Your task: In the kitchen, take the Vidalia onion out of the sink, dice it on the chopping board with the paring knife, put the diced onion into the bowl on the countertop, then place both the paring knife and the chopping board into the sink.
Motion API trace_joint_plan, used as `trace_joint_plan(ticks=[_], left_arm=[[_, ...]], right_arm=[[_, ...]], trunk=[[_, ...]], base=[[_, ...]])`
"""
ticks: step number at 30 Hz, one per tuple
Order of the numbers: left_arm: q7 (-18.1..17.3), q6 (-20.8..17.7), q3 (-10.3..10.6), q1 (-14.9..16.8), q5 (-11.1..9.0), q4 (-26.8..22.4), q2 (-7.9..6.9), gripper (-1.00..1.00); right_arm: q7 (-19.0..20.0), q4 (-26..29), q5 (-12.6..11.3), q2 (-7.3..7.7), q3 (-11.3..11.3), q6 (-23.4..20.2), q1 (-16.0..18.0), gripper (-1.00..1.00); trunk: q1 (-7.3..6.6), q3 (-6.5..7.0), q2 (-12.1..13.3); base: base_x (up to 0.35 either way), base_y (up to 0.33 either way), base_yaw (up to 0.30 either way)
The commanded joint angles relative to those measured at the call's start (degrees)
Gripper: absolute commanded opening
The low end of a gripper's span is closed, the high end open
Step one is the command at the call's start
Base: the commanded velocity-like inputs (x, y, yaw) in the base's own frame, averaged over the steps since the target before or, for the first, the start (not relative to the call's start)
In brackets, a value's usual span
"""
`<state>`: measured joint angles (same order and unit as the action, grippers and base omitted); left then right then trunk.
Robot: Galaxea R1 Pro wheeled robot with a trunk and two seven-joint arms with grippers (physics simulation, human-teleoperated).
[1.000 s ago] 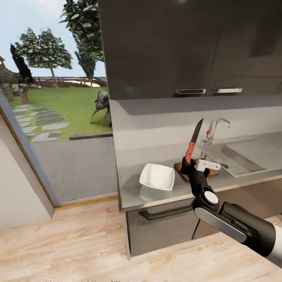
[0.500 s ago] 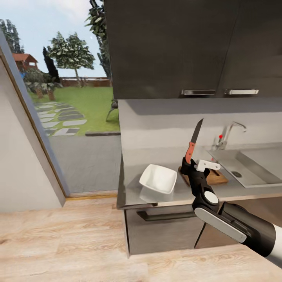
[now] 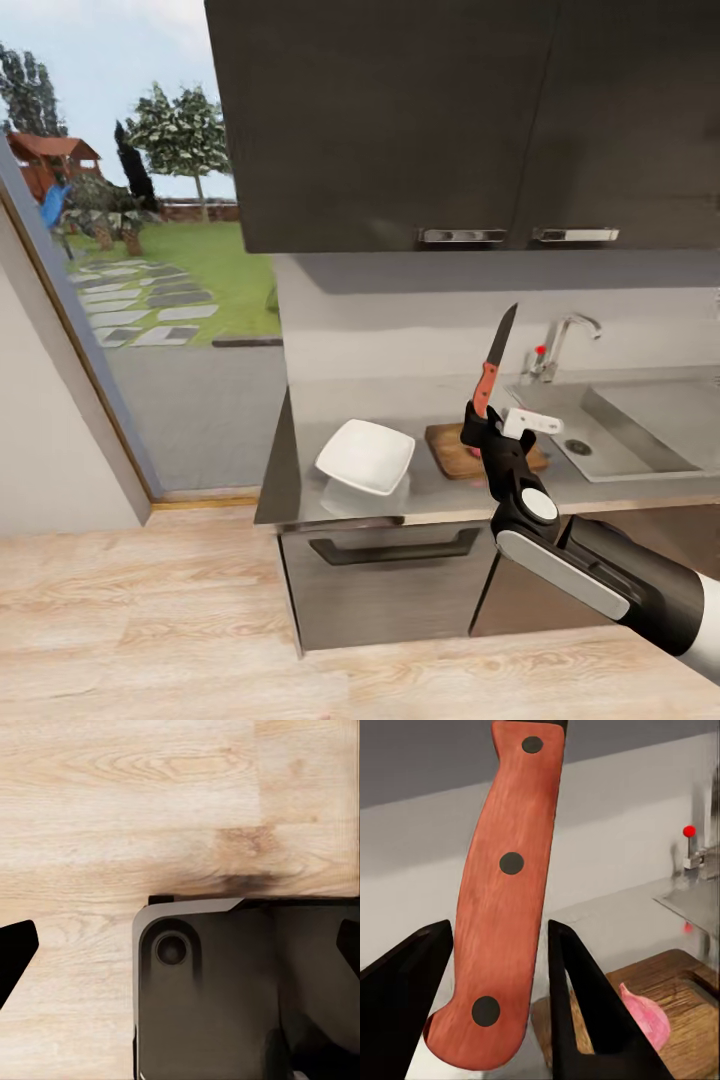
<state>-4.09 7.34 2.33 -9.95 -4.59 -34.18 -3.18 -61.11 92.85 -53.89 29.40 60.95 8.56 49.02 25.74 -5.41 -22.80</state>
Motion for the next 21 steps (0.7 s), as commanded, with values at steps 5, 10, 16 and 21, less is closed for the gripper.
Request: trace_joint_plan(ticks=[5, 10, 16, 21], left_arm=[[0.0, 0.0, 0.2, 0.0, -0.5, -0.1, -0.06, 1.0], [0.0, 0.0, 0.2, 0.0, -0.5, -0.1, -0.07, 1.0], [0.0, 0.0, 0.2, -0.1, -0.5, -0.1, -0.02, 1.0], [0.0, 0.0, 0.2, 0.0, -0.4, 0.0, 0.07, 1.0]], right_arm=[[-0.2, 0.1, -0.2, 0.04, 2.2, 0.4, 0.1, -1.0], [-0.6, 0.1, 7.6, -0.1, 5.6, -4.4, 0.1, -1.0], [-3.7, 0.1, 12.5, -1.12, 6.2, -17.2, 0.1, -1.0], [-3.9, 0.1, 12.6, -1.45, 6.3, -19.8, 0.1, -1.0]], trunk=[[0.04, -0.12, -0.1], [0.04, -0.12, -0.1], [0.04, -0.12, -0.1], [0.04, -0.12, -0.1]], base=[[0.0, -0.304, 0.0], [0.0, -0.299, 0.0], [0.0, -0.289, 0.0], [0.0, -0.278, 0.0]])
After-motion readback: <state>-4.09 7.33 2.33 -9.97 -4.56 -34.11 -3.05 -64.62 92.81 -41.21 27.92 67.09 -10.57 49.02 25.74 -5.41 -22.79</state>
